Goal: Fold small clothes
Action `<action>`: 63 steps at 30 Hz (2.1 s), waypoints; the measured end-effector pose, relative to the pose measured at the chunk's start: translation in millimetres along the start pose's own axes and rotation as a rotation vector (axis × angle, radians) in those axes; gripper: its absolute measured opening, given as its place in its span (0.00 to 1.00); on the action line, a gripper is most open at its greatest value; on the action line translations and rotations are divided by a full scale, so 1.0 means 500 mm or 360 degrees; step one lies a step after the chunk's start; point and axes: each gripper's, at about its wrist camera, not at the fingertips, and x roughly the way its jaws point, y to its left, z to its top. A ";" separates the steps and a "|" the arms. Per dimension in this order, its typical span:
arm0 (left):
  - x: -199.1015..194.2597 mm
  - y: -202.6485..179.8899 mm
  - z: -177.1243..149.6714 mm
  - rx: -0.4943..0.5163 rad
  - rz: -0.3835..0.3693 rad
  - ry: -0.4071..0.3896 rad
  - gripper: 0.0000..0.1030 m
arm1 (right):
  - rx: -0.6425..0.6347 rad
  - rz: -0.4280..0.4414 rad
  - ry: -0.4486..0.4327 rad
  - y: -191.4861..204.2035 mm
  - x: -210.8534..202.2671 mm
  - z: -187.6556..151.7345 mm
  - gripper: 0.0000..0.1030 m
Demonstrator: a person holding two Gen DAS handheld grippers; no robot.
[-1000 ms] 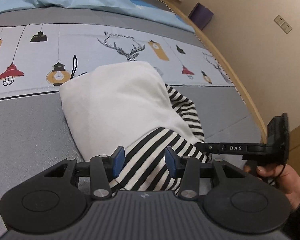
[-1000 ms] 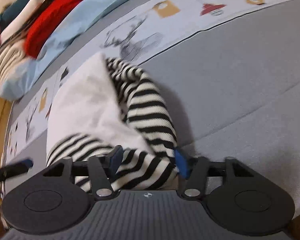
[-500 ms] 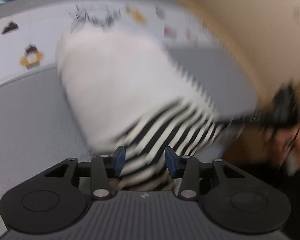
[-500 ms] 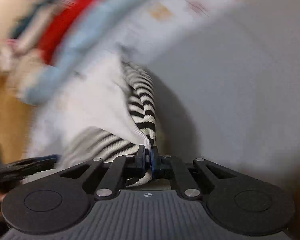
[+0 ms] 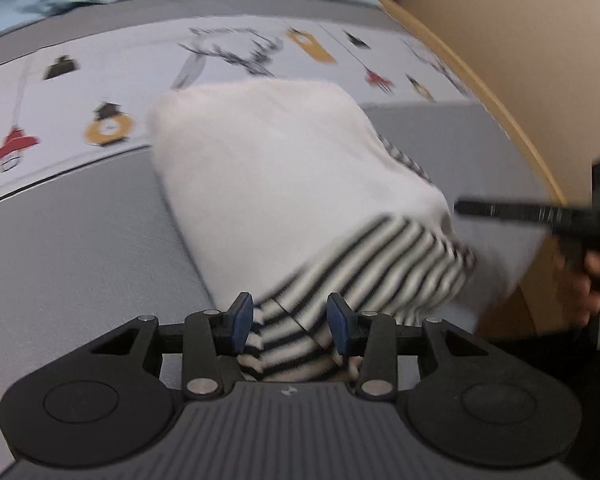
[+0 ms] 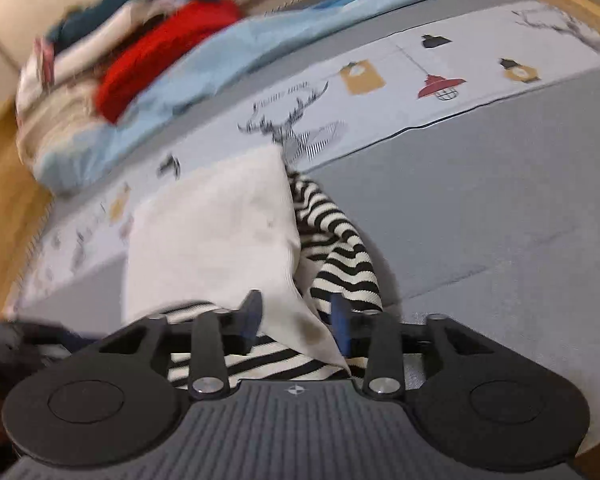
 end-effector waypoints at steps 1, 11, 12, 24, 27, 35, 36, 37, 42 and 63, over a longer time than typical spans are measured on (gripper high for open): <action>-0.002 0.004 0.002 -0.0029 0.0007 -0.0014 0.44 | -0.0019 -0.0019 0.0016 0.002 0.007 0.000 0.41; -0.034 0.028 0.028 -0.0176 0.0019 -0.0196 0.44 | 0.0035 0.0115 0.0029 0.026 0.060 0.011 0.01; -0.034 0.030 0.032 -0.0189 0.0012 -0.0218 0.44 | 0.0062 0.0134 -0.0009 0.021 0.049 0.013 0.00; 0.062 0.012 0.016 -0.0092 0.0072 0.0020 0.50 | -0.0102 -0.0270 0.0039 0.039 0.052 0.000 0.11; 0.040 0.031 0.022 -0.0199 -0.0013 -0.0092 0.49 | -0.0297 -0.0131 -0.0169 0.084 0.009 0.001 0.11; 0.030 0.120 0.055 -0.0593 -0.0051 -0.0235 0.77 | -0.0510 -0.0218 0.0466 0.086 0.130 -0.048 0.10; 0.033 0.133 0.061 -0.0653 -0.0073 -0.0239 0.79 | -0.0478 -0.0194 0.0440 0.084 0.124 -0.038 0.10; 0.039 0.147 0.067 -0.0712 -0.0096 -0.0236 0.81 | -0.0444 -0.0167 0.0411 0.081 0.119 -0.029 0.10; 0.079 0.201 0.091 -0.0926 -0.0172 -0.0200 0.81 | -0.0303 -0.0089 0.0121 0.070 0.079 0.013 0.35; 0.062 0.244 0.218 -0.0590 -0.0226 -0.0577 0.28 | -0.0071 -0.0087 0.0253 0.095 0.191 0.044 0.09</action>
